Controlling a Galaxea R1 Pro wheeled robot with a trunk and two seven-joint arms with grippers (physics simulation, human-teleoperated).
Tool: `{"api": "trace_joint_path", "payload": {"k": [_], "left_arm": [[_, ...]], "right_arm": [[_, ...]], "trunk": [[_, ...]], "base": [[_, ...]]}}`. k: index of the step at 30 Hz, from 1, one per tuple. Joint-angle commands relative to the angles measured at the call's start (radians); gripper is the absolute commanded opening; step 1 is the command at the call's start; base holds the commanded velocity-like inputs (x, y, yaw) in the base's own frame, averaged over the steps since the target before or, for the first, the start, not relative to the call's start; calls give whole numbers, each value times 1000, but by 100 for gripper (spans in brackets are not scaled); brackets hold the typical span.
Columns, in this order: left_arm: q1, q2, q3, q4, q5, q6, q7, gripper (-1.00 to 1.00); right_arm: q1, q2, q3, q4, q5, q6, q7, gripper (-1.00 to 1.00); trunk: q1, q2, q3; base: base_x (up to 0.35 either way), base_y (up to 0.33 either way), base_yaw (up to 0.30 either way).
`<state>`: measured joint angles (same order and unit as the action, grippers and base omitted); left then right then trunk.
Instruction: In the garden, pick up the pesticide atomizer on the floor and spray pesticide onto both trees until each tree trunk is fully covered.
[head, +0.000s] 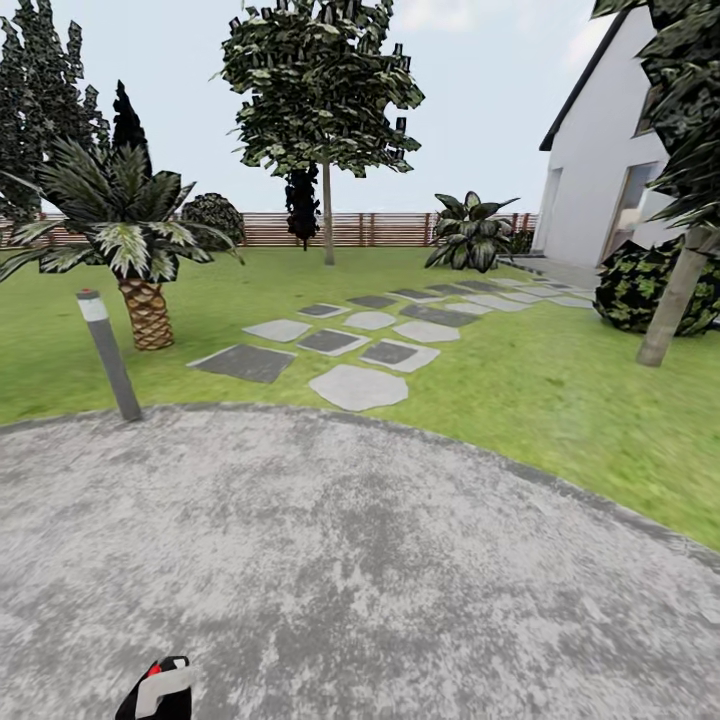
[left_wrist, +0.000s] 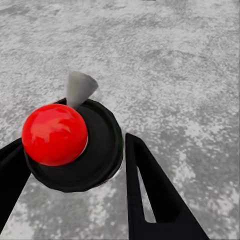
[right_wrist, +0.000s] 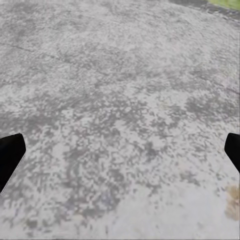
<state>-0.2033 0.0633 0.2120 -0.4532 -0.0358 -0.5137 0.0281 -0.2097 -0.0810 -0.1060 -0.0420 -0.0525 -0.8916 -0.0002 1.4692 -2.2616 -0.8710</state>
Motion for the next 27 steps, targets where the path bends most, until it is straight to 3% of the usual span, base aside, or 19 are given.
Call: {"api": "trace_joint_path", "payload": {"k": [1,27], "left_arm": [[-1,0,1,0,-4,-3,3,-100],[-1,-5,0,1,-4,-4,7,-100]], "right_arm": [[-1,0,-1,1,-3,-3,2,100],[-1,0,-1,1,-2,-3,2,100]], "trunk": [[0,0,-1],[0,0,-1]], "base": [[340,0,0],[340,0,0]]}}
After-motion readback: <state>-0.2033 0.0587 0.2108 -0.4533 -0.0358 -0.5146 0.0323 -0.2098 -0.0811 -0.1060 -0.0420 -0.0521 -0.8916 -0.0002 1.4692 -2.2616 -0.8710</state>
